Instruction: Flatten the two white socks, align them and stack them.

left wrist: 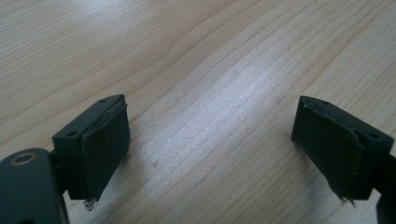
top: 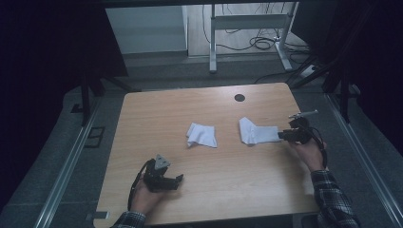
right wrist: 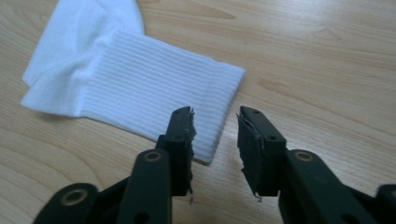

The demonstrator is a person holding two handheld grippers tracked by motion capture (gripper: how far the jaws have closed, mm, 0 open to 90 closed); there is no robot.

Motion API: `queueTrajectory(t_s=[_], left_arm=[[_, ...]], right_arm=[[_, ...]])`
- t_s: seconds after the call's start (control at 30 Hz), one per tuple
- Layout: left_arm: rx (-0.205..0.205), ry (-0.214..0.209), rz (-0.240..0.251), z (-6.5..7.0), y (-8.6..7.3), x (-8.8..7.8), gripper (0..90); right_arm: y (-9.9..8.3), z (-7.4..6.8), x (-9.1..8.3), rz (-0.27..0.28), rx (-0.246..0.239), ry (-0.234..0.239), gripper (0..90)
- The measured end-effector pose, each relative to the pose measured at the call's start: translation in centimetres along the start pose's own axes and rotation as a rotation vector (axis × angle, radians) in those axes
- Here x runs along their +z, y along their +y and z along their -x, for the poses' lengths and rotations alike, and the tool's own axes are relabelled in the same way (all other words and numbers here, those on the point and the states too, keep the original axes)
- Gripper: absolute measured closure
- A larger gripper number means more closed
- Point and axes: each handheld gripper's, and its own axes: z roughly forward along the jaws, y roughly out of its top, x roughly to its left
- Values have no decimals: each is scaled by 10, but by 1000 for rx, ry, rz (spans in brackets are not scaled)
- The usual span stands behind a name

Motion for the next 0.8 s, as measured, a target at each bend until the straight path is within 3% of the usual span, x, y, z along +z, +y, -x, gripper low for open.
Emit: queueTrajectory(t_s=[0.17,0.23,0.27,0.3,0.33,0.37,0.5,0.53,0.57,0.8], left_arm=[[4,2,1,0,0,0,115],[-4,2,1,0,0,0,115],[-4,2,1,0,0,0,116],[-3,2,1,0,0,0,115],[-3,2,1,0,0,0,115],[-2,2,1,0,0,0,115],[-2,2,1,0,0,0,115],[-2,2,1,0,0,0,115],[-2,2,1,0,0,0,115],[-2,2,1,0,0,0,115]], right_arm=[[6,-6,-8,29,-16,9,627],[15,-19,-11,52,-43,49,670],[15,-19,-11,52,-43,49,670],[21,-31,-9,59,-52,82,699],[21,-31,-9,59,-52,82,699],[28,-45,-4,59,-77,117,722],[38,-69,7,48,-115,159,757],[38,-69,7,48,-115,159,757],[42,-81,13,45,-134,176,769],[49,-114,39,29,-185,196,757]])
